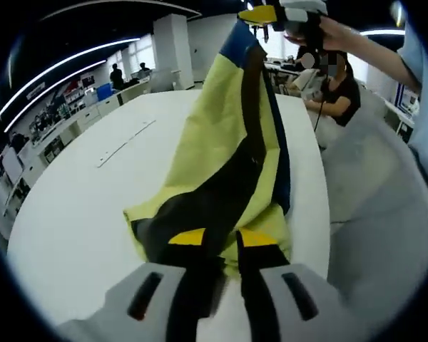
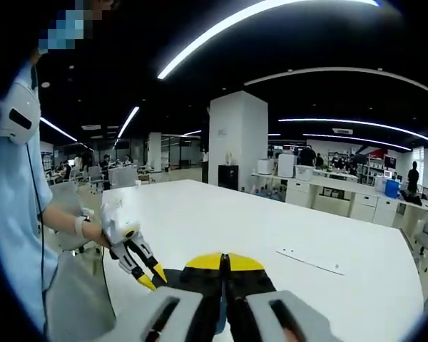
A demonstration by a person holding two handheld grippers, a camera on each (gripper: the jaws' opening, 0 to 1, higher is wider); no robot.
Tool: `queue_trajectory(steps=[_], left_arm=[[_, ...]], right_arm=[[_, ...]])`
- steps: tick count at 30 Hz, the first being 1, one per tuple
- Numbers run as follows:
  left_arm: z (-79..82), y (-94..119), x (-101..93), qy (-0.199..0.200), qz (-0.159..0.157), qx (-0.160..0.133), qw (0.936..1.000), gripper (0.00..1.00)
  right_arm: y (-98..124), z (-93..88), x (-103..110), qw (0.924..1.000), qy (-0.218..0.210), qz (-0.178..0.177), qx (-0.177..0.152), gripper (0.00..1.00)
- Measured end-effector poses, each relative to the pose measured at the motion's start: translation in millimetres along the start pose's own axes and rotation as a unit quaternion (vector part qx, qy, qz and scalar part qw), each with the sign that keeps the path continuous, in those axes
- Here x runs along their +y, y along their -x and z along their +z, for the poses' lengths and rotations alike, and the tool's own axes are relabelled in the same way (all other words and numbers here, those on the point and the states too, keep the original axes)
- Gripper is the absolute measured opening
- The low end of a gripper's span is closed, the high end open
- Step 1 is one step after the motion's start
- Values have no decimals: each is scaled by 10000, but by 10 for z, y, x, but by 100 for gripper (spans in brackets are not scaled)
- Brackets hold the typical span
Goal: Fold the garment on the visible template until the final outline fits inside the template.
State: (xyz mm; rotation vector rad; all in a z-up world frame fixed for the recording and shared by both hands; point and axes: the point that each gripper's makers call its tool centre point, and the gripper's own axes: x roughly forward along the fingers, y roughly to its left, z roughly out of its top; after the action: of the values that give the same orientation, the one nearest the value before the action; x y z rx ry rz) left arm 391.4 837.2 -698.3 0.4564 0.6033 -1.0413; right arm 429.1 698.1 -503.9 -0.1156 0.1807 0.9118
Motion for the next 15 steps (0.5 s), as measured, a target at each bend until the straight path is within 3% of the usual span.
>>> queue_trajectory(steps=[11,15], left_arm=[[-107,-215,-37,-531,-60,434,9976,7],[-193,-249,-5,-861,71,684,9939,7]], right_arm=[[20,-11,-20,10000,-23,-36,6,0],[25,-23,-14,10000,-35,-34,25,0]])
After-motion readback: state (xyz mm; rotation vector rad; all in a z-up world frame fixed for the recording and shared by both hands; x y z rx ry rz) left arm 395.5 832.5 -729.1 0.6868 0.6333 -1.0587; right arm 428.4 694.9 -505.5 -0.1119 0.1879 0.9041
